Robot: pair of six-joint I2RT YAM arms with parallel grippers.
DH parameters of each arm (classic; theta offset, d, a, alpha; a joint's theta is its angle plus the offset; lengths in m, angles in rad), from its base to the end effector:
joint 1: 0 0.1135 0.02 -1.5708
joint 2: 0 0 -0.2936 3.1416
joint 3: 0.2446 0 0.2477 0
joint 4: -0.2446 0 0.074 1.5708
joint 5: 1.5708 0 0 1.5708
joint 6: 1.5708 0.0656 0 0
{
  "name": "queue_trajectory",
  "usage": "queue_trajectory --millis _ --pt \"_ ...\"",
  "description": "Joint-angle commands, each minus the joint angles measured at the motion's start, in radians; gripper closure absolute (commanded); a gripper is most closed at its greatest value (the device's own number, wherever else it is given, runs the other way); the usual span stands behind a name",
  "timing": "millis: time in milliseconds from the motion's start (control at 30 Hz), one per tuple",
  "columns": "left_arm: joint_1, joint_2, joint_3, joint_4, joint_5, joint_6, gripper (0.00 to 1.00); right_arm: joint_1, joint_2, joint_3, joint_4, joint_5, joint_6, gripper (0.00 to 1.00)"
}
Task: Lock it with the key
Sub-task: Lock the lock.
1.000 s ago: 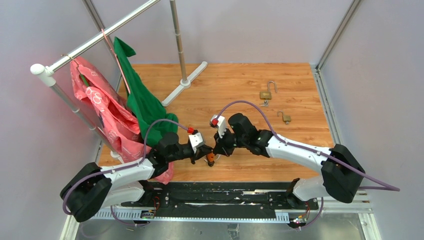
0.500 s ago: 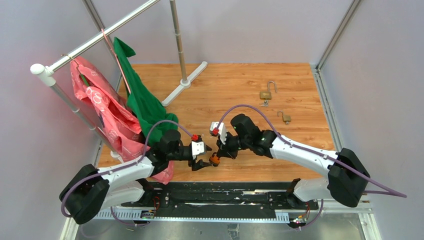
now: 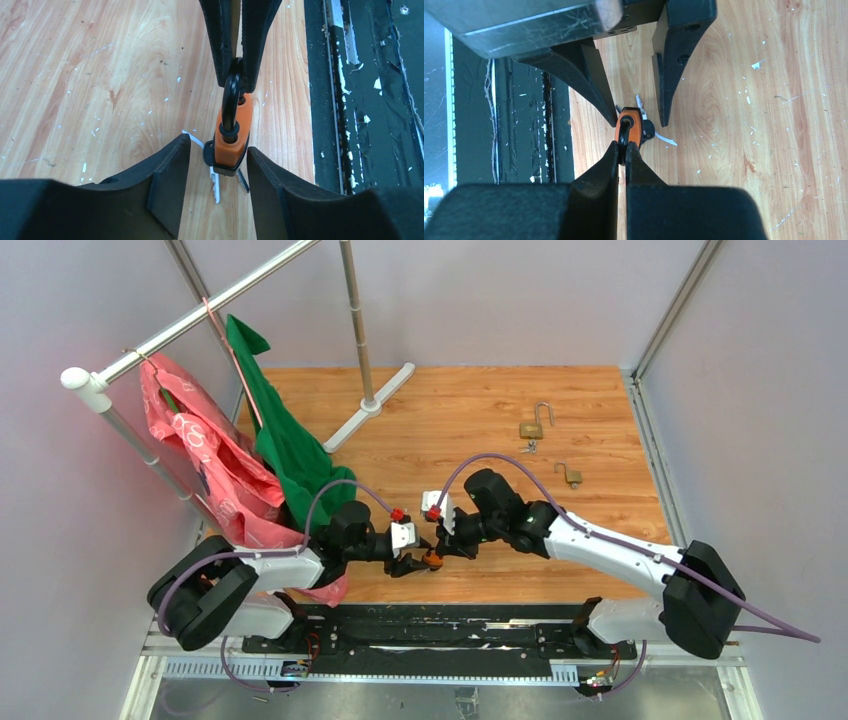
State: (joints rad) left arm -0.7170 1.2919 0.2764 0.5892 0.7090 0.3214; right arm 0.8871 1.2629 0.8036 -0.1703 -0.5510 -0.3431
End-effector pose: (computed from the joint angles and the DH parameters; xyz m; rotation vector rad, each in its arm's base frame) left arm 0.1450 -0.1830 0.1720 1.3766 1.4681 -0.9583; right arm 0.1490 0.2372 0.2640 -1.5391 1.6261 0.9063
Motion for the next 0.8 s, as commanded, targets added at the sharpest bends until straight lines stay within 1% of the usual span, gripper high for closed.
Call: queue_trajectory --millis 0,100,233,300,367,400,433,500,600,667,733,767 --pt "-0.027 0.030 -0.044 0.229 -0.068 -0.102 0.48 -0.008 -0.040 -0.024 0.049 -0.003 -0.013 1.00" --pt "-0.033 0.028 -0.076 0.247 -0.016 -0.105 0.51 -0.010 -0.050 -0.033 0.060 0.002 -0.014 1.00" --pt "-0.033 0.040 -0.088 0.289 0.008 -0.113 0.51 -0.010 -0.048 -0.034 0.066 -0.002 -0.011 1.00" --pt "-0.036 0.056 -0.090 0.317 0.012 -0.112 0.50 -0.015 -0.048 -0.034 0.070 -0.001 -0.003 1.00" --pt "-0.039 0.079 -0.093 0.338 0.000 -0.105 0.44 -0.019 -0.049 -0.035 0.077 -0.002 0.004 1.00" --pt "-0.040 0.093 -0.096 0.347 -0.009 -0.102 0.43 -0.020 -0.049 -0.038 0.085 -0.003 0.008 1.00" --pt "-0.043 0.104 -0.097 0.357 -0.011 -0.102 0.43 -0.020 -0.050 -0.042 0.090 -0.003 0.012 1.00" --pt "-0.050 0.115 -0.095 0.372 -0.017 -0.106 0.46 -0.020 -0.048 -0.048 0.104 0.001 0.018 1.00" --pt "-0.059 0.133 -0.093 0.391 -0.033 -0.121 0.55 -0.020 -0.046 -0.054 0.124 0.003 0.027 1.00" --pt "-0.061 0.143 -0.097 0.405 -0.049 -0.123 0.71 -0.022 -0.045 -0.063 0.138 0.001 0.032 1.00" --pt "-0.061 0.143 -0.099 0.421 -0.063 -0.135 0.92 -0.025 -0.042 -0.068 0.144 -0.001 0.036 1.00" --pt "-0.061 0.143 -0.100 0.426 -0.066 -0.140 0.99 -0.026 -0.039 -0.071 0.144 -0.001 0.036 1.00"
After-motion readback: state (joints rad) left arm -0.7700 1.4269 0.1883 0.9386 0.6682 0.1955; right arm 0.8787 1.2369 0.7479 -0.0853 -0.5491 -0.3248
